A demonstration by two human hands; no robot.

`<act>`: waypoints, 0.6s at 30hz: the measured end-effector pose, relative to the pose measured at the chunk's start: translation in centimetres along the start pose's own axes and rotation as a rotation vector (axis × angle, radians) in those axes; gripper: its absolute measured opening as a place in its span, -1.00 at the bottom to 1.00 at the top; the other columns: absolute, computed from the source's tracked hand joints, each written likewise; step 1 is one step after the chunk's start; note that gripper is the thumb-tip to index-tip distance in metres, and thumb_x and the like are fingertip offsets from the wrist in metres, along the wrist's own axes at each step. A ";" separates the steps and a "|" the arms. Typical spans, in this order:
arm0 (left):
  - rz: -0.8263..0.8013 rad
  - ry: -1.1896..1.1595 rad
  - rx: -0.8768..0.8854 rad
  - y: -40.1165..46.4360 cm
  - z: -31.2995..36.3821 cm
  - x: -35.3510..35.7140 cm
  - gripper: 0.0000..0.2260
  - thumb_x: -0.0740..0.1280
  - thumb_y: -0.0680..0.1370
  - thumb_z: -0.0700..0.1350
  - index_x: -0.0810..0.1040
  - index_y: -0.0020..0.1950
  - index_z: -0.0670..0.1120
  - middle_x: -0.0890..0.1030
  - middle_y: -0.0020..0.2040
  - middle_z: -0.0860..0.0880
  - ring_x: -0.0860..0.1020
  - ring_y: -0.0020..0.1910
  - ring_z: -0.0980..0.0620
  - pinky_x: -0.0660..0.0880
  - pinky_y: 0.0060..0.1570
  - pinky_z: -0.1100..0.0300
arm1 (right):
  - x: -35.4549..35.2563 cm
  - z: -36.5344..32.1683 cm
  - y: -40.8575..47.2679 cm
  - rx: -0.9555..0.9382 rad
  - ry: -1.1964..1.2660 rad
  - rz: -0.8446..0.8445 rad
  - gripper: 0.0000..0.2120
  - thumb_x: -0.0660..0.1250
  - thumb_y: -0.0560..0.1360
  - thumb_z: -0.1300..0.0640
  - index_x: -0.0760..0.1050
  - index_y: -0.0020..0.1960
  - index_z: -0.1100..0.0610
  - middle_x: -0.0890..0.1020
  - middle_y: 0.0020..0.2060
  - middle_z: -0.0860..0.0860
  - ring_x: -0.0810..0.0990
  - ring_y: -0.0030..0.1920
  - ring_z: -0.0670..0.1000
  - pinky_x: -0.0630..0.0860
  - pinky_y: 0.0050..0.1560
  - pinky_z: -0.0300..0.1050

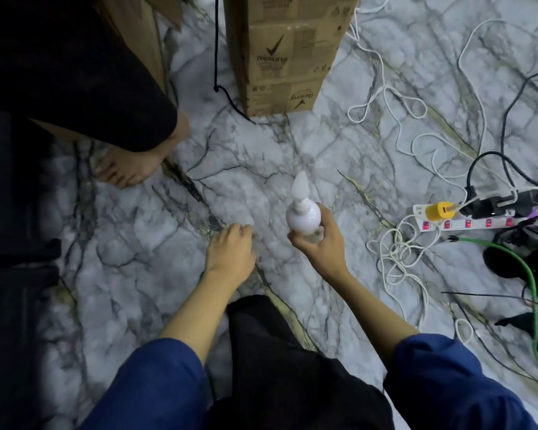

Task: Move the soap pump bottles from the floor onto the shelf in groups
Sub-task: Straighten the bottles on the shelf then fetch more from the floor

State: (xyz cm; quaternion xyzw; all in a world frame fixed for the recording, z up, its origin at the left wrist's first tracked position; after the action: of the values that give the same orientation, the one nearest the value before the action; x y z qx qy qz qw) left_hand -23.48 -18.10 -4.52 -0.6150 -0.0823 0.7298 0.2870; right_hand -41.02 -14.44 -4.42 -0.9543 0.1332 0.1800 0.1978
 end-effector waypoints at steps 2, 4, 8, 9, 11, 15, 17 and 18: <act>0.036 0.046 -0.003 -1.5 0.1 -2.5 -0.67 0.17 0.59 -0.11 0.38 0.34 -0.13 0.48 0.24 -0.12 0.46 0.20 -0.10 0.38 0.14 0.07 | -0.2 -2.4 -1.0 -0.042 0.017 -0.003 -0.48 0.46 0.29 0.06 0.38 0.21 -0.11 0.51 0.07 -0.05 0.52 -0.03 -0.19 0.44 -0.15 -0.41; 0.056 0.082 -0.012 -3.1 0.1 -5.1 -0.67 0.18 0.59 -0.09 0.39 0.34 -0.14 0.49 0.23 -0.13 0.47 0.20 -0.11 0.40 0.11 0.08 | -0.6 -5.2 -2.2 -0.090 0.028 0.000 -0.51 0.47 0.29 0.08 0.38 0.14 -0.17 0.51 0.02 -0.09 0.53 0.00 -0.14 0.47 -0.14 -0.33; 0.103 0.111 -0.058 -6.9 -0.5 -10.5 -0.70 0.18 0.59 -0.09 0.41 0.29 -0.17 0.48 0.23 -0.15 0.47 0.20 -0.15 0.42 0.07 0.06 | -1.2 -11.3 -4.9 -0.212 0.053 -0.034 -0.52 0.50 0.34 0.30 0.39 0.03 -0.15 0.51 -0.14 -0.17 0.52 -0.20 -0.32 0.46 -0.26 -0.43; 0.114 0.111 -0.070 -7.7 -0.6 -11.6 -0.71 0.18 0.59 -0.09 0.41 0.27 -0.17 0.48 0.22 -0.15 0.47 0.19 -0.16 0.43 0.06 0.06 | -1.1 -12.5 -5.6 -0.228 0.064 -0.054 -0.54 0.48 0.36 0.33 0.39 0.03 -0.12 0.51 -0.15 -0.15 0.52 -0.22 -0.34 0.45 -0.28 -0.45; 0.158 0.112 -0.105 -10.3 -1.1 -14.7 -0.72 0.18 0.60 -0.08 0.42 0.25 -0.17 0.48 0.22 -0.15 0.47 0.20 -0.16 0.43 0.04 0.05 | -1.0 -15.9 -7.4 -0.278 0.090 -0.081 -0.56 0.47 0.38 0.31 0.39 0.00 -0.13 0.51 -0.16 -0.12 0.51 -0.27 -0.36 0.44 -0.31 -0.46; 0.287 0.117 -0.164 -15.8 -1.9 -21.2 -0.70 0.21 0.59 -0.02 0.44 0.23 -0.16 0.49 0.21 -0.15 0.48 0.21 -0.17 0.44 0.05 0.02 | -0.5 -22.1 -10.8 -0.359 0.150 -0.112 -0.50 0.52 0.31 0.07 0.40 0.17 -0.14 0.54 0.02 -0.08 0.54 -0.10 -0.30 0.48 -0.14 -0.39; 0.352 0.125 -0.186 -18.7 -2.4 -24.2 -0.70 0.23 0.58 -0.01 0.44 0.23 -0.16 0.50 0.19 -0.14 0.49 0.19 -0.17 0.44 0.02 0.02 | -0.1 -25.4 -12.4 -0.413 0.191 -0.137 -0.48 0.54 0.32 0.12 0.40 0.18 -0.16 0.54 0.03 -0.13 0.54 -0.06 -0.29 0.50 -0.08 -0.38; 0.381 0.130 -0.195 -20.3 -2.6 -25.5 -0.69 0.23 0.58 0.00 0.45 0.24 -0.16 0.50 0.18 -0.14 0.49 0.17 -0.17 0.44 0.01 0.02 | 0.1 -27.0 -13.4 -0.441 0.201 -0.144 -0.47 0.54 0.33 0.11 0.39 0.17 -0.20 0.53 0.04 -0.13 0.54 -0.02 -0.26 0.52 -0.02 -0.31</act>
State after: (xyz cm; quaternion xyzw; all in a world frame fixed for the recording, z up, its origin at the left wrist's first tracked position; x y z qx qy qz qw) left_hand -12.56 -15.33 26.19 -0.6899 -0.0163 0.7184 0.0878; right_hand -28.74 -14.06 23.10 -0.9945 0.0413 0.0943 -0.0169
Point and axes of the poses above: each hand's wrist, its own y-axis towards the middle knuckle, its own x-axis out of the palm, z = x × y, the point moved 8 cm from there along y, towards the middle knuckle
